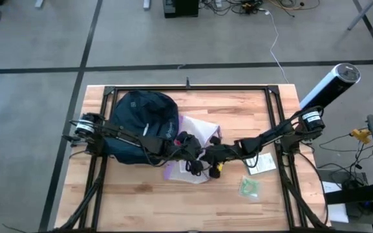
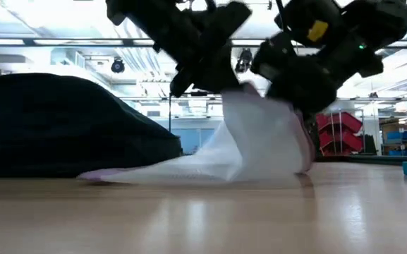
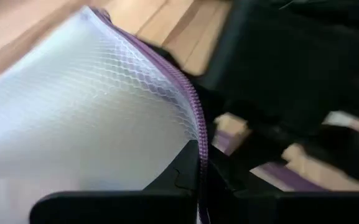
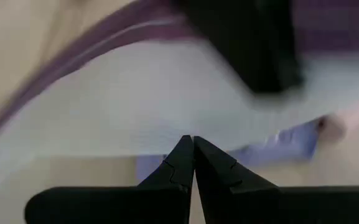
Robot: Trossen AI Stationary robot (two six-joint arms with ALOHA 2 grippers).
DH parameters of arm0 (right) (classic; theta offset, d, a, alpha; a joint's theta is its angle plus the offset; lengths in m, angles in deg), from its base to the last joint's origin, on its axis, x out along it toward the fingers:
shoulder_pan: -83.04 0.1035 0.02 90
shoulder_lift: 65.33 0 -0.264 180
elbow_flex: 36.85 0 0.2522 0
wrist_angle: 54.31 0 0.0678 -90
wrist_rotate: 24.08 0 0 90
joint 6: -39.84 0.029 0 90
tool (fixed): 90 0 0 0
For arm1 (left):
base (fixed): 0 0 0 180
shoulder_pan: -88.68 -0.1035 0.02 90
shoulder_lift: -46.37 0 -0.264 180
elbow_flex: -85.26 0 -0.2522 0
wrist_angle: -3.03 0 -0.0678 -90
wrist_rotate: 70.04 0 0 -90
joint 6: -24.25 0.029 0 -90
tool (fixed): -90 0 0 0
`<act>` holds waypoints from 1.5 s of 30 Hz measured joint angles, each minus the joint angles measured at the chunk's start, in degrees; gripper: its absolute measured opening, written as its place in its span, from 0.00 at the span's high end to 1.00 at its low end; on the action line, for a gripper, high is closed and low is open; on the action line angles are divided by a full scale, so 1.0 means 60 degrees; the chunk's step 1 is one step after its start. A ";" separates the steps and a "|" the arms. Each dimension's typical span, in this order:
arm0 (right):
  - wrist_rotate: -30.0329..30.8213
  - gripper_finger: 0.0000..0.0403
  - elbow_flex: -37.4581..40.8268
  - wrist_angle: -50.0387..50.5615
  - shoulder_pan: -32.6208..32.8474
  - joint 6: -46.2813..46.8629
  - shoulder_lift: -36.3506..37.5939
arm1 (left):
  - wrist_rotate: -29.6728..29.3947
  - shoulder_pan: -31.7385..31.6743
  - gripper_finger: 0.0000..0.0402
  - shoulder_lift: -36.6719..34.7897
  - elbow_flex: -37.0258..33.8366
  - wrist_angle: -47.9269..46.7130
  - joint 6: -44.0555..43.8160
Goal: Unpack backpack
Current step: Remove the items from the transparent zip bag
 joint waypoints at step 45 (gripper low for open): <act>-0.3785 1.00 -0.0573 0.3448 -0.0031 -0.0216 0.1020 | 0.0194 0.0056 1.00 -0.0023 0.0018 -0.1499 -0.0151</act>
